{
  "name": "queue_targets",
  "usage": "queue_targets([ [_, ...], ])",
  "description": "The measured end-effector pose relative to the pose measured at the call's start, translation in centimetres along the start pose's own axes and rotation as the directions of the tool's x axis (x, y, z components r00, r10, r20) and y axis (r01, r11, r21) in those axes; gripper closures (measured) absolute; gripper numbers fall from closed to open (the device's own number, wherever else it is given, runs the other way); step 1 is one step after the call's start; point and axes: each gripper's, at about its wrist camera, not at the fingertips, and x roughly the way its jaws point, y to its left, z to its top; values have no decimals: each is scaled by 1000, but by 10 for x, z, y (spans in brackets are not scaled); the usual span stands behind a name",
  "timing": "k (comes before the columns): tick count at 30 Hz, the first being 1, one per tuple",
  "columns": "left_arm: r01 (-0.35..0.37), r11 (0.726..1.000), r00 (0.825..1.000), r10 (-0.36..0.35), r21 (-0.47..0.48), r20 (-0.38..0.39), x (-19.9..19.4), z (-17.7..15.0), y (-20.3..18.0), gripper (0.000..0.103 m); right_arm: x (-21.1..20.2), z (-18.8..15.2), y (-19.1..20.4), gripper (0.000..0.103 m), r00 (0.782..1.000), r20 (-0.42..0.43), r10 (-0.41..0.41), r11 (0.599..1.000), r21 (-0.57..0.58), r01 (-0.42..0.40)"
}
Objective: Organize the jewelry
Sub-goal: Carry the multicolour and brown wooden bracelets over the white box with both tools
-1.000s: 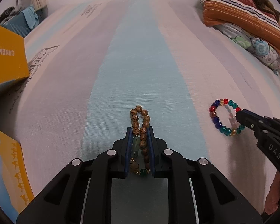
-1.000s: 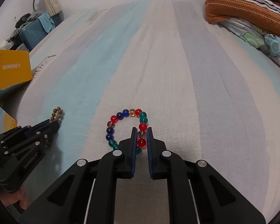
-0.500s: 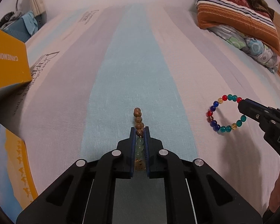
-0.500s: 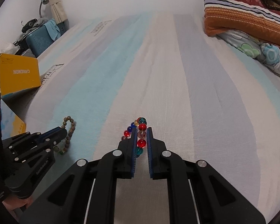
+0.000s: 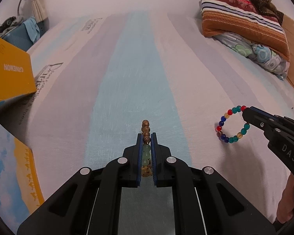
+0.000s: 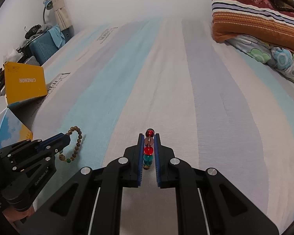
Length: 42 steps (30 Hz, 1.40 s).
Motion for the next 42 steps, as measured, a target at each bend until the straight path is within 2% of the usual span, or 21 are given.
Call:
queue_targets([
  [14, 2, 1000, 999, -2, 11, 45, -48, 0, -7, 96, -37, 0, 8, 94, 999, 28, -34, 999, -4, 34],
  [25, 0, 1000, 997, -1, 5, 73, -103, -3, -3, 96, -83, 0, 21, 94, 999, 34, -9, 1000, 3, 9],
  [32, -7, 1000, 995, 8, -10, 97, -138, -14, 13, 96, -118, 1, 47, 94, 998, 65, -1, 1000, -25, 3],
  [42, -44, 998, 989, 51, -53, 136, -191, -28, 54, 96, -156, -4, 108, 94, 995, 93, 43, 996, -83, -35],
])
